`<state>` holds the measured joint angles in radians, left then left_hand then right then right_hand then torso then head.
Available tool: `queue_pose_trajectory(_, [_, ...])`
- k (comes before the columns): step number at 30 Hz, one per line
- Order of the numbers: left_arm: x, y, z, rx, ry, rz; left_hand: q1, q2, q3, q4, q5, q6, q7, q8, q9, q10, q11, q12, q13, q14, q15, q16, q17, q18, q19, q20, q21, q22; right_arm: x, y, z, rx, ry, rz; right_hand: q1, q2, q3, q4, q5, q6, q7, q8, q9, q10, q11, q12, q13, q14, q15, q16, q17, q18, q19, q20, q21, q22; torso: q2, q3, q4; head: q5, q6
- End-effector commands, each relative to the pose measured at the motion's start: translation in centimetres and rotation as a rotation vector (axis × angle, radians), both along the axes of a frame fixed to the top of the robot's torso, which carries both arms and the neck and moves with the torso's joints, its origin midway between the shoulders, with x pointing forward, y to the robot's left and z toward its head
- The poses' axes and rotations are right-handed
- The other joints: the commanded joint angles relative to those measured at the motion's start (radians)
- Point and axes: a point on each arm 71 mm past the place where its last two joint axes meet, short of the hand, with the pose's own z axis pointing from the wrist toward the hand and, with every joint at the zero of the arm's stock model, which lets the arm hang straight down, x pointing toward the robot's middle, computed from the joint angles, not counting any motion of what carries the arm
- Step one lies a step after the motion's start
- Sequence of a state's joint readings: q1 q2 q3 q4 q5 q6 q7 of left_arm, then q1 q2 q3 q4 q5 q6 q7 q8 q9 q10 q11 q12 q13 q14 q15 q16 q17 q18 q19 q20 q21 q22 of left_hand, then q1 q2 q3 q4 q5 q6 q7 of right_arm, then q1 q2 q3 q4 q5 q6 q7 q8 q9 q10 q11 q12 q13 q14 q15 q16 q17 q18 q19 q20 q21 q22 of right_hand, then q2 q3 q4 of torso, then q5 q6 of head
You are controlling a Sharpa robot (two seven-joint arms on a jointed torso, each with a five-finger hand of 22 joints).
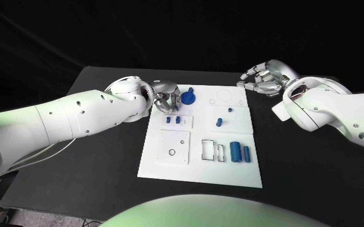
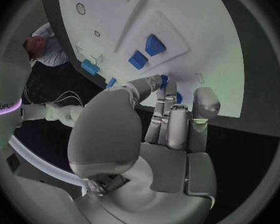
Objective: Assemble the parts on the task board
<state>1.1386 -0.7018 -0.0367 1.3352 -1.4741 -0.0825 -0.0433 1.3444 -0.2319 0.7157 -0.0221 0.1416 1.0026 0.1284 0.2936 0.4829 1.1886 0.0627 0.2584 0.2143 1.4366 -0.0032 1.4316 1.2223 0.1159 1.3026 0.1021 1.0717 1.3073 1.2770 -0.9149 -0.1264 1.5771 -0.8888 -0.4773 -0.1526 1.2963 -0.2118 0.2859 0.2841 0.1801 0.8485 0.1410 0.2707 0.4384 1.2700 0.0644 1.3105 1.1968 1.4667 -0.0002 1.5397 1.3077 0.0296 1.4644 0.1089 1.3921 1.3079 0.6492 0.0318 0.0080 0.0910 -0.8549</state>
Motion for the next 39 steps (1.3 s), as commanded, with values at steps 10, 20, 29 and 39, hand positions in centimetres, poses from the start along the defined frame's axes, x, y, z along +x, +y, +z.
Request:
queue_pose_trajectory(10, [-0.20, -0.29, -0.45, 0.038, 0.040, -0.009, -0.008, 0.001, -0.016, -0.003, -0.020, 0.025, -0.006, 0.002, 0.007, 0.027, -0.009, -0.004, 0.009, 0.002, -0.005, 0.004, 0.002, -0.013, -0.008, -0.001, -0.001, 0.128, -0.03, 0.06, -0.01, -0.009, -0.007, 0.010, -0.009, 0.004, 0.006, -0.002, 0.004, -0.002, 0.000, 0.006, 0.001, -0.001, -0.003, -0.006, 0.000, 0.081, -0.008, -0.006, 0.178, 0.015, 0.006, -0.009, -0.002, 0.181, -0.001, -0.0002, 0.0007, -0.001, -0.005])
queue_pose_trajectory(20, [-0.18, -0.16, -0.61, 0.057, 0.047, -0.003, -0.019, -0.007, -0.024, 0.000, -0.034, 0.009, -0.003, -0.013, 0.005, 0.016, -0.005, -0.016, 0.015, -0.006, -0.002, 0.002, -0.009, -0.012, -0.020, 0.000, -0.012, 0.125, -0.01, 0.01, -0.02, -0.009, -0.007, 0.009, -0.009, 0.004, 0.006, -0.002, 0.004, -0.002, 0.000, 0.006, 0.001, -0.001, -0.003, -0.006, 0.000, 0.081, -0.008, -0.006, 0.178, 0.015, 0.006, -0.009, -0.002, 0.181, -0.001, -0.0003, 0.0010, 0.000, -0.005])
queue_pose_trajectory(29, [-0.14, -0.13, -0.58, 0.055, 0.041, 0.002, -0.026, -0.014, -0.022, 0.003, -0.034, -0.024, 0.004, -0.036, 0.000, -0.009, 0.005, -0.035, 0.017, -0.019, 0.006, -0.003, -0.030, -0.012, -0.029, 0.006, -0.018, 0.123, -0.01, -0.01, -0.03, -0.009, -0.007, 0.008, -0.009, 0.004, 0.006, -0.002, 0.004, -0.002, 0.000, 0.006, 0.001, -0.001, -0.003, -0.006, 0.000, 0.081, -0.008, -0.006, 0.178, 0.015, 0.006, -0.009, -0.002, 0.181, -0.001, 0.0001, 0.0003, 0.001, -0.005])
queue_pose_trajectory(39, [-0.07, -0.12, -0.39, 0.035, 0.018, 0.004, -0.047, -0.026, -0.025, 0.013, -0.014, -0.039, 0.005, -0.047, -0.001, -0.023, 0.013, -0.048, 0.018, -0.029, 0.013, -0.006, -0.047, -0.012, -0.032, 0.012, -0.018, 0.123, -0.01, -0.02, -0.05, -0.009, -0.007, 0.008, -0.009, 0.004, 0.006, -0.002, 0.004, -0.002, 0.000, 0.006, 0.001, -0.001, -0.003, -0.006, 0.000, 0.081, -0.008, -0.006, 0.178, 0.015, 0.006, -0.009, -0.002, 0.181, -0.002, 0.0003, 0.0009, 0.001, -0.005])
